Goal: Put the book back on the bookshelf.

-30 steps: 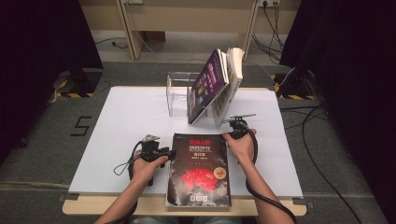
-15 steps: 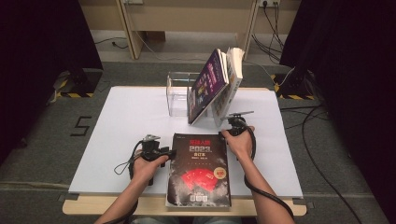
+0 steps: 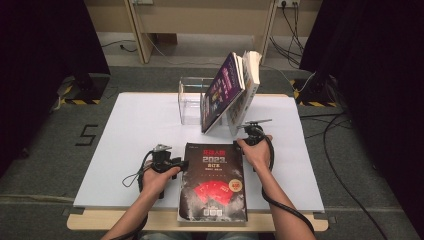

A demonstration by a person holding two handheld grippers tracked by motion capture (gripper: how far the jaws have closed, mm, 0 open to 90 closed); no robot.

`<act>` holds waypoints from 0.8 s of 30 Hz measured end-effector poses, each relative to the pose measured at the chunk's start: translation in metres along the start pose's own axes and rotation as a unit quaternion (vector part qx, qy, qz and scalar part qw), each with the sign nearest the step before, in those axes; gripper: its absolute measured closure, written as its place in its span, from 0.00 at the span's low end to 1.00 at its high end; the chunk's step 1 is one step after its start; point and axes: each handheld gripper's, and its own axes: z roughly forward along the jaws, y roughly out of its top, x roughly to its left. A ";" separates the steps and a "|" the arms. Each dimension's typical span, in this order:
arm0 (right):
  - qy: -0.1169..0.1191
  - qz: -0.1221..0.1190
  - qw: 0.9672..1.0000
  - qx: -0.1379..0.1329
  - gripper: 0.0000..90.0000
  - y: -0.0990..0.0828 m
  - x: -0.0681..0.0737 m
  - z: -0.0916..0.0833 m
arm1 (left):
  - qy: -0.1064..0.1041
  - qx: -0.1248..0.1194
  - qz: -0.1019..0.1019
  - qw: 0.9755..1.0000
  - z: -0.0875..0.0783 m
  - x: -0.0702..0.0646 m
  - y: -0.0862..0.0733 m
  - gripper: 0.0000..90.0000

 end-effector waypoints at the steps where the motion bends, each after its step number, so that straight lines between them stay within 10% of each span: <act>1: 0.003 0.001 1.000 0.000 0.67 -0.001 0.000 0.000 | 0.000 0.000 0.000 1.000 0.000 0.000 0.000 0.64; 24: 0.004 0.013 1.000 0.000 0.71 -0.004 0.001 -0.002 | -0.004 0.002 0.001 1.000 0.001 -0.003 -0.001 0.67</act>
